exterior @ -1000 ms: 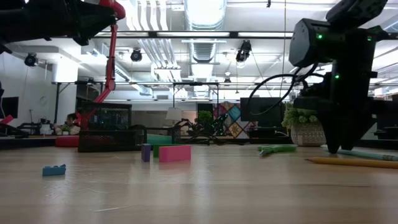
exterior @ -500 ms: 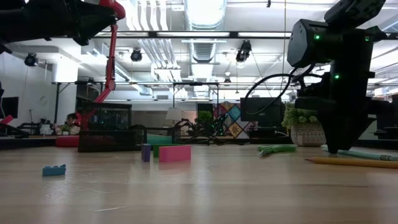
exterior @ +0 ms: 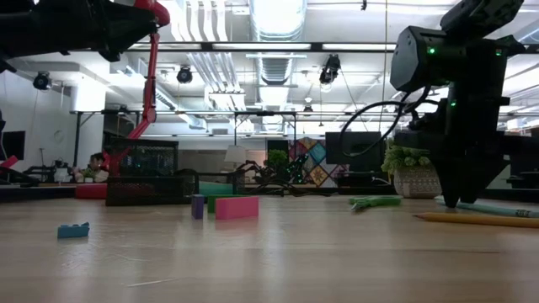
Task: Pick and place office supplies into organizer
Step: Put the blue pencil into the desk organizer
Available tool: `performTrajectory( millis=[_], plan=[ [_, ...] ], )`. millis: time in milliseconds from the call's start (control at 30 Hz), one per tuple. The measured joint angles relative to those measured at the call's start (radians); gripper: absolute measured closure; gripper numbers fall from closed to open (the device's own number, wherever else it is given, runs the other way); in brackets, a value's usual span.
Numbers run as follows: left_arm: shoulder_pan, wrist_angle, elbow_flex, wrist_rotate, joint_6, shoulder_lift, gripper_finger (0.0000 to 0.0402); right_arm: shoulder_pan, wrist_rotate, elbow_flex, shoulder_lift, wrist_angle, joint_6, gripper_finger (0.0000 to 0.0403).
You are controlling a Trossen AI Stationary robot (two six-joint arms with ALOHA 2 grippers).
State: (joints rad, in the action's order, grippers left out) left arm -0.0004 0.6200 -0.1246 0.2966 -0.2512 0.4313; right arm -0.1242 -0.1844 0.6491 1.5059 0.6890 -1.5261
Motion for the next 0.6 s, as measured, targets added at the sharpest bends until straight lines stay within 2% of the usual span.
performTrajectory(
  millis=[267, 600],
  plan=[
    [0.000, 0.000, 0.000, 0.000, 0.000, 0.000, 0.0206, 0.001, 0.023, 0.000, 0.000, 0.002, 0.011, 0.0315],
    [0.000, 0.000, 0.000, 0.000, 0.000, 0.000, 0.0206, 0.001, 0.057, 0.000, -0.001, 0.003, 0.055, 0.0382]
  ],
)
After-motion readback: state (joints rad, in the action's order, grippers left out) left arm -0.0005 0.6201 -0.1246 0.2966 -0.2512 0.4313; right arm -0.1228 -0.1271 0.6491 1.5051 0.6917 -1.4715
